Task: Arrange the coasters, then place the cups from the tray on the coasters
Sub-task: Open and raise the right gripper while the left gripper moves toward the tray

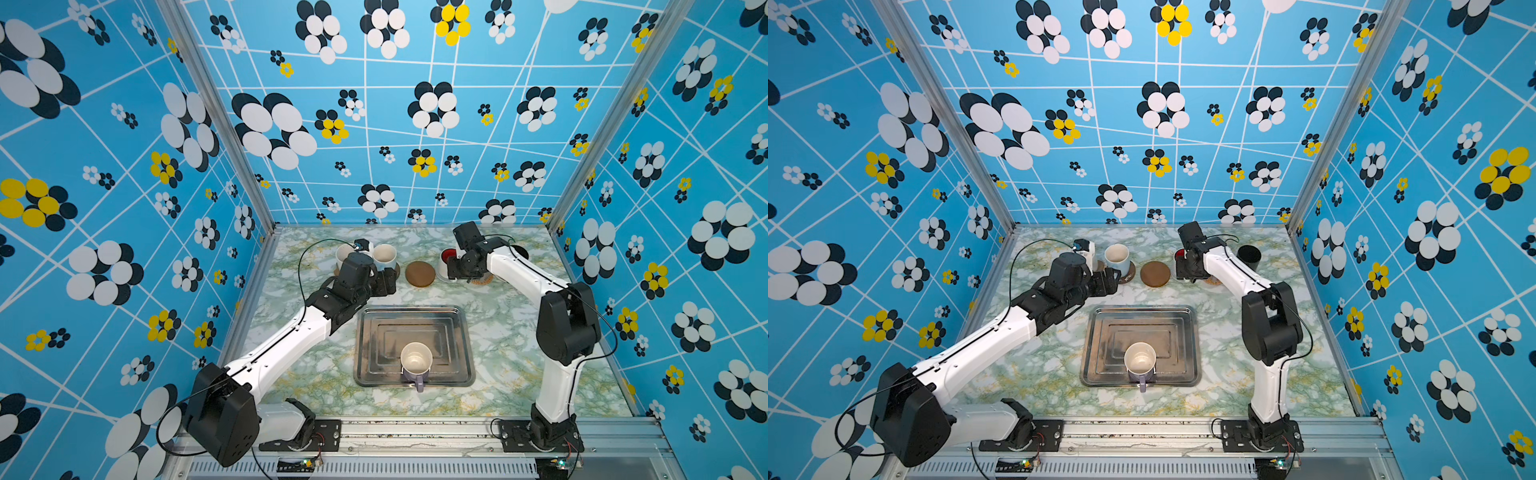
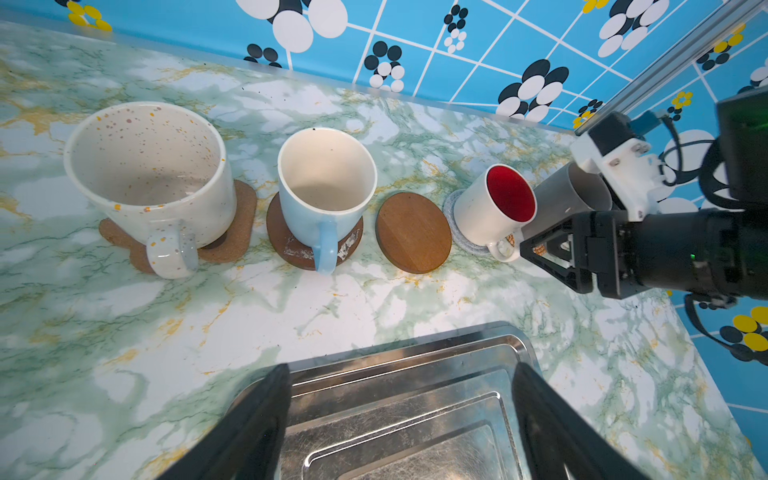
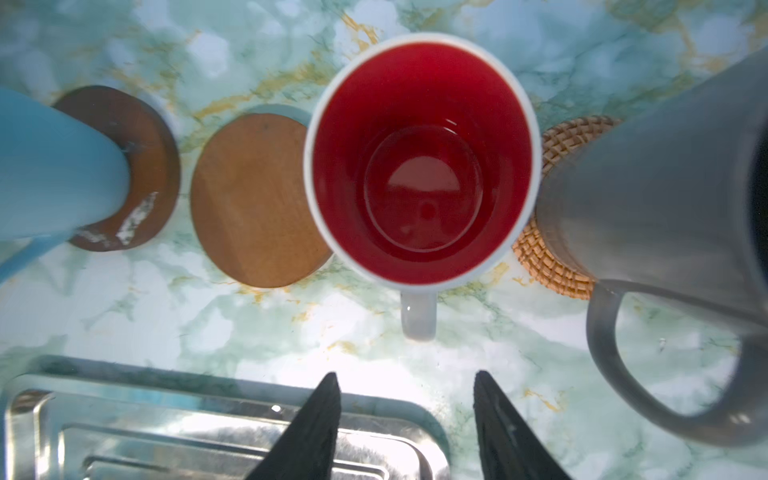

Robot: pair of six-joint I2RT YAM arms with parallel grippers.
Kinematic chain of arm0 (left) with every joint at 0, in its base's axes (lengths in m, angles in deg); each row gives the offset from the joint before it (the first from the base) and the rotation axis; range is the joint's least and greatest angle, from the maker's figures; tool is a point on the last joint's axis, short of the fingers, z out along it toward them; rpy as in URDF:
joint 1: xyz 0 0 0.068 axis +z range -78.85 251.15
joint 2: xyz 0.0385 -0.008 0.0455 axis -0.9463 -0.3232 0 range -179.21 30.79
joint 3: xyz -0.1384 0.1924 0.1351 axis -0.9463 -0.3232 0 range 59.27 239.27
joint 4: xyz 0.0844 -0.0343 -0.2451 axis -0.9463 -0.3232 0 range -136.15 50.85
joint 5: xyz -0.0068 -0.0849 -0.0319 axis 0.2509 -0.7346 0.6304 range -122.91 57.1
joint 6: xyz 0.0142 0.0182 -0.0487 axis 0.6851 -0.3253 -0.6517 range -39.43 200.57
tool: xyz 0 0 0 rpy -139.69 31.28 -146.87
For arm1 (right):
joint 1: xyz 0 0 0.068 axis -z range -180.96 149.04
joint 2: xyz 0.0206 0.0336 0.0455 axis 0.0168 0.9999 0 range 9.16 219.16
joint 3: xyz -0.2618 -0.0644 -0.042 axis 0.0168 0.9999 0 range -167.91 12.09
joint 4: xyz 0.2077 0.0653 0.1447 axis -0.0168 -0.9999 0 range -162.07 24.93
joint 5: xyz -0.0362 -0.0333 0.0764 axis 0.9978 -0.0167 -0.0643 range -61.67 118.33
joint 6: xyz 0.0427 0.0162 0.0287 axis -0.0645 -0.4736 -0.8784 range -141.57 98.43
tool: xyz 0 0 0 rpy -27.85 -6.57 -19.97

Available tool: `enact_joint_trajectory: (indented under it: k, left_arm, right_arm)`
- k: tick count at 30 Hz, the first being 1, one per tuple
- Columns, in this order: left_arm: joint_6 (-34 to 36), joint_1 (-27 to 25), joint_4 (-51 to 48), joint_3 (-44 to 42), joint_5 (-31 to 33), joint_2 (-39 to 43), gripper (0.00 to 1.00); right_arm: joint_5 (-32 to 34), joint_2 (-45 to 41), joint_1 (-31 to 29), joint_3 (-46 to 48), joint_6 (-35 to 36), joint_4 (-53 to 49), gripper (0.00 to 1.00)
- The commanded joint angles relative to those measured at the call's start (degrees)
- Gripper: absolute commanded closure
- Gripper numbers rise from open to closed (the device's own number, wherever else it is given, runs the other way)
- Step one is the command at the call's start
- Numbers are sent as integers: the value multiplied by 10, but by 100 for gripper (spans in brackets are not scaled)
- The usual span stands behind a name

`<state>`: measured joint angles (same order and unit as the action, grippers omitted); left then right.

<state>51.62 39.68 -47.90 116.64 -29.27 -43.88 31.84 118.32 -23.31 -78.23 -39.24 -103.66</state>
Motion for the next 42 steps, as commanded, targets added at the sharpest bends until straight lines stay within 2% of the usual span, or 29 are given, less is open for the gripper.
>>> enact_joint_trajectory:
  k: [1,6,10,17,23,26,34,38,42]
  left_arm:
    - [2,5,-2,-9,4,15,16]
    - [-4,4,-4,-9,4,17,16]
    - [-12,5,1,-10,7,18,16]
    - [-14,-1,-24,27,-15,-3,17]
    - [30,-39,-122,94,-37,-15,17]
    - [49,-67,-202,129,-46,-20,19]
    - [89,-208,-447,231,19,-23,21]
    - [56,-276,-535,244,34,-31,24]
    - [11,-341,-546,205,10,-31,24]
  right_arm:
    - [-13,-47,-6,30,-22,22,46]
    - [-10,-104,-19,43,-31,29,46]
    - [51,-175,-55,54,-54,29,46]
    - [37,-335,-78,221,-137,209,48]
    - [78,-394,-78,292,-135,237,48]
    - [79,-394,-77,306,-132,249,47]
    - [65,-366,-78,307,-127,264,46]
    - [68,-363,-78,313,-124,272,46]
    - [70,-353,-78,313,-121,273,47]
